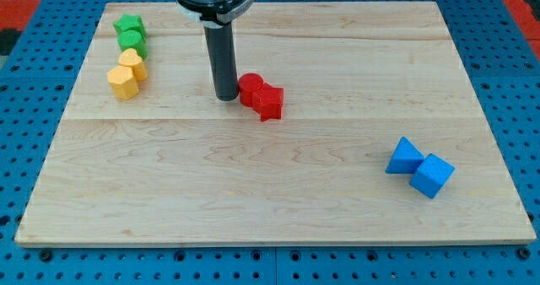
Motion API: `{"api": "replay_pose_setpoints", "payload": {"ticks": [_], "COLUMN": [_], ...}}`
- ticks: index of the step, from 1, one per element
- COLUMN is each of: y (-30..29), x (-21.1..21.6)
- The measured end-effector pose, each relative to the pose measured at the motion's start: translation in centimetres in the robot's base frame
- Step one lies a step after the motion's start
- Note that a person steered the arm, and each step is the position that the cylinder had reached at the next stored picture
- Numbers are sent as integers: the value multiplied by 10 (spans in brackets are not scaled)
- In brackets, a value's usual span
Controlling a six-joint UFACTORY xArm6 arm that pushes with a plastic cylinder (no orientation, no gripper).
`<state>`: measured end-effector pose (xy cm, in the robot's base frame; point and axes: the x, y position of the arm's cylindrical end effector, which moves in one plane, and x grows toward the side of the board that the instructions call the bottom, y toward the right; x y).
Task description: Push red blocks towards blue blocks
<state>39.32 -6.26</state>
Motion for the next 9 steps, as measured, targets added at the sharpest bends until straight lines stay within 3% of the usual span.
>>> {"api": "replay_pose_setpoints", "payload": {"ticks": [2,5,6,7,9], "y": [16,109,74,52,139], "x": [-31,59,56,84,120]}}
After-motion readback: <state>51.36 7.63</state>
